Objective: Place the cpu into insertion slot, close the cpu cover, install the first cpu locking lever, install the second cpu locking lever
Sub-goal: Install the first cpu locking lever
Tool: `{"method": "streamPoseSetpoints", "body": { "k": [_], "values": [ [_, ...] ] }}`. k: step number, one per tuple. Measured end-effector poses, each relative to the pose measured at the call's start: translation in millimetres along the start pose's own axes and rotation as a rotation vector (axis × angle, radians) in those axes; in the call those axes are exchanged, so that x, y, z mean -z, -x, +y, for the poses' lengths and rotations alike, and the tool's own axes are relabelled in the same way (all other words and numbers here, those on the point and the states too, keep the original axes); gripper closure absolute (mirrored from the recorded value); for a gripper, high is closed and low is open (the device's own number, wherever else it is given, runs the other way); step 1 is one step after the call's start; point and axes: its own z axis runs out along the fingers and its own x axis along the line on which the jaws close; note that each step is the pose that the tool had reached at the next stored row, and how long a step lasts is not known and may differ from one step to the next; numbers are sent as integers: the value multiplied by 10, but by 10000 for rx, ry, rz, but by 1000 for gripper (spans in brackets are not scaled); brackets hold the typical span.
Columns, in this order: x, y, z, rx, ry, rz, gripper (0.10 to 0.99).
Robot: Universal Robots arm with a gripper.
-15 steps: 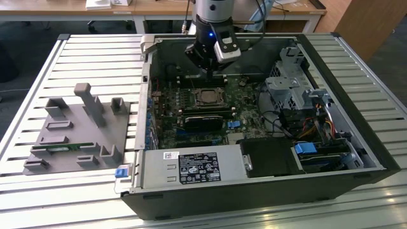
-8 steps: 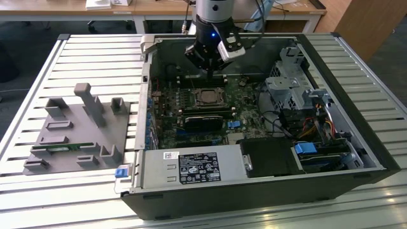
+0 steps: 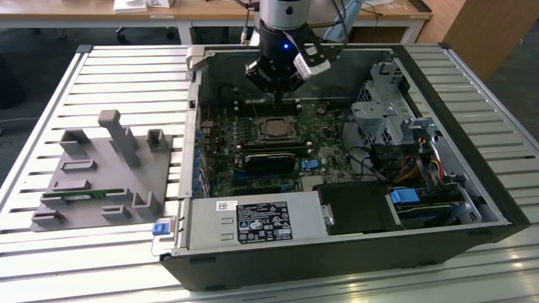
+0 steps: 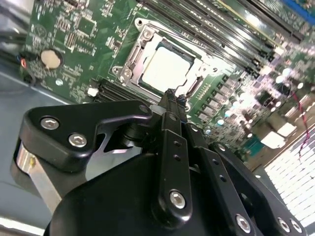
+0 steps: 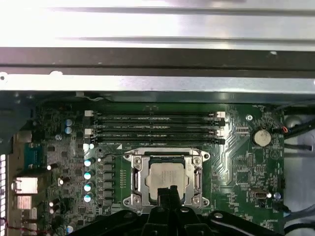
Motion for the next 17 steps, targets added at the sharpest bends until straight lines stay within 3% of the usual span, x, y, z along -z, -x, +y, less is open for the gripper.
{"method": "streamPoseSetpoints", "body": {
  "k": [5,9,13,17],
  "values": [
    [0,0,0,775,16,16,980],
    [0,-51,0,791,27,16,980],
    [-5,-154,0,765,49,12,980],
    [-9,-181,1,419,44,5,980]
  ]
}}
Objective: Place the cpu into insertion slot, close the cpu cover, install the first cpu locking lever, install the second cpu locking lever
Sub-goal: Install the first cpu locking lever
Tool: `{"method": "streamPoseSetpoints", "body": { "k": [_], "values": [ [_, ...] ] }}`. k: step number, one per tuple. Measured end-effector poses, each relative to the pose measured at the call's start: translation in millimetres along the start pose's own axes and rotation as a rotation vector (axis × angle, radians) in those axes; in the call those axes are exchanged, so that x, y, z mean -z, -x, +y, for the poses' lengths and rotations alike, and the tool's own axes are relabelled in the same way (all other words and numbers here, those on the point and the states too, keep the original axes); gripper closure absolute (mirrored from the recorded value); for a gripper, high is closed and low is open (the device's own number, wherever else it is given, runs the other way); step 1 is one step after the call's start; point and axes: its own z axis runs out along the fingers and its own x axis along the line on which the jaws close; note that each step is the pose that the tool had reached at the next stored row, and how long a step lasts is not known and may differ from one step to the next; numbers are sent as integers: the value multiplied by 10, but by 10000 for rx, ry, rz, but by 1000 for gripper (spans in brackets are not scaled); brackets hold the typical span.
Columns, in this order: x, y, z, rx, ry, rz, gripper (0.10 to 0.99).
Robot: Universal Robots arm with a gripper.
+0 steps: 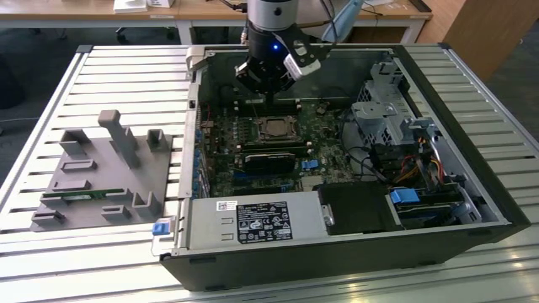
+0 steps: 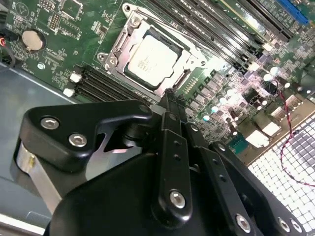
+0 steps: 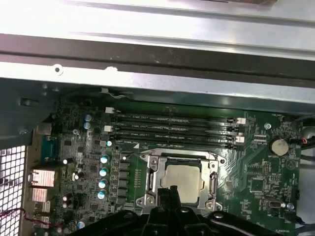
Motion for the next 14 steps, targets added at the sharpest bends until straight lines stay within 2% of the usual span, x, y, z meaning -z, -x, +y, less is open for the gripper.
{"method": "streamPoseSetpoints", "body": {
  "k": [9,11,14],
  "values": [
    [-6,-41,1,-13,13,-2,980],
    [-5,-82,3,-13,11,0,980],
    [-6,-188,8,-14,11,0,980]
  ]
}}
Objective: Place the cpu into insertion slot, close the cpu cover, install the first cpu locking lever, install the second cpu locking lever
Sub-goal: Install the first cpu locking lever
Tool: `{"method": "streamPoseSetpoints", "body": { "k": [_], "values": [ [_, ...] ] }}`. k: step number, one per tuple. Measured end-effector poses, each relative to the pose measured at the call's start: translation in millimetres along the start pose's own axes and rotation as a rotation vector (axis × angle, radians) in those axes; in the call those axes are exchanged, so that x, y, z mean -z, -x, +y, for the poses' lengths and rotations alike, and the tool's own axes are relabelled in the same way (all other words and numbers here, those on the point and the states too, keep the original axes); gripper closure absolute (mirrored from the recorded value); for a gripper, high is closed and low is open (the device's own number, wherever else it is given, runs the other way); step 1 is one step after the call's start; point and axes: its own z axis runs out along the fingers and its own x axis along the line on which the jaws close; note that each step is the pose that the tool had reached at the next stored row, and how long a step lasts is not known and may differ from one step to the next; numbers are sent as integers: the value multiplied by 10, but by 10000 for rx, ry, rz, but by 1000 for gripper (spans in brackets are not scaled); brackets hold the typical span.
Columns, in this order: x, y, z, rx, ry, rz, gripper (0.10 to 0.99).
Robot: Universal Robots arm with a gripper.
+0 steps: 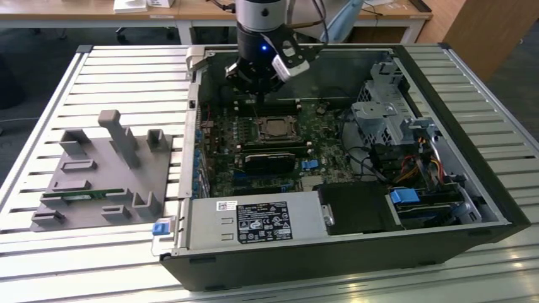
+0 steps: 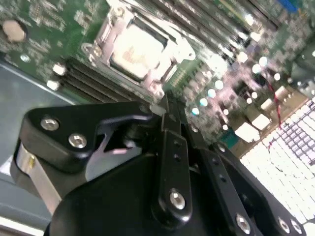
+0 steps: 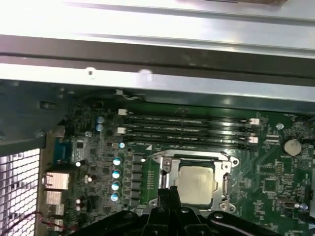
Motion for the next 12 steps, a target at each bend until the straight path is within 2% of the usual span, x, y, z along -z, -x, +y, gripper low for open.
{"method": "streamPoseSetpoints", "body": {
  "k": [12],
  "values": [
    [-13,-234,15,0,3,-3,980]
  ]
}}
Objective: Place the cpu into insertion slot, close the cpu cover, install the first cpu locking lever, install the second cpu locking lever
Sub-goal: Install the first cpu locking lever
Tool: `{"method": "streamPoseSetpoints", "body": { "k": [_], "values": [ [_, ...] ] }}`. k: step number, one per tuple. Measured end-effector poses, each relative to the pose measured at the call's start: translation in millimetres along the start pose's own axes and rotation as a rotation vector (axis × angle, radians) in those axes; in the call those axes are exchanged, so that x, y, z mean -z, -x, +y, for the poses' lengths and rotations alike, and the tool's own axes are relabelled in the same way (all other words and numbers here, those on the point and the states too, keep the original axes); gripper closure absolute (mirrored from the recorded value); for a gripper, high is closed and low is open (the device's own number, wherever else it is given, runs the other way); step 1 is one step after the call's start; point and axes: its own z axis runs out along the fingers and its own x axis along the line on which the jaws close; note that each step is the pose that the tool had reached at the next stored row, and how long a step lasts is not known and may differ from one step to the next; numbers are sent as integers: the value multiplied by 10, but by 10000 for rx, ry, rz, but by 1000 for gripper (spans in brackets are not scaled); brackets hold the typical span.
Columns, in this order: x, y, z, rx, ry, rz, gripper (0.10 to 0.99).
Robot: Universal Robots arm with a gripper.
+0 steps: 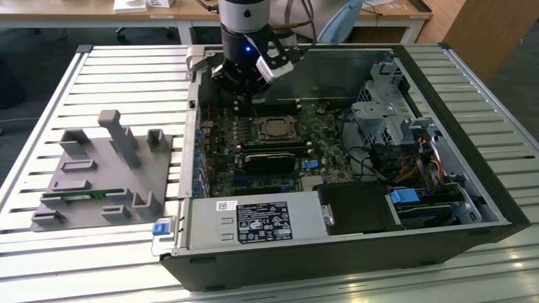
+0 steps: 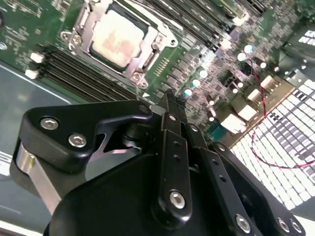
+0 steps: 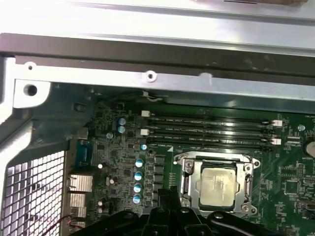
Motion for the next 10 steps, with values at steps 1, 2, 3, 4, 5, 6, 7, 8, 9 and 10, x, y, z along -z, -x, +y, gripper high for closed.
{"method": "streamPoseSetpoints", "body": {
  "k": [1,2,3,4,5,6,7,8,9,10],
  "values": [
    [-2,-10,4,0,0,1,980],
    [-3,-14,8,0,-2,2,980],
    [-5,-18,15,1,-2,2,980],
    [-7,-22,24,1,-2,2,980],
    [-10,-25,35,2,-2,2,980],
    [-13,-27,46,1,-2,3,980],
    [-17,-29,58,1,0,2,980],
    [-22,-31,70,1,1,1,980],
    [-27,-32,84,0,0,1,980],
    [-32,-32,99,0,0,2,980]
  ]
}}
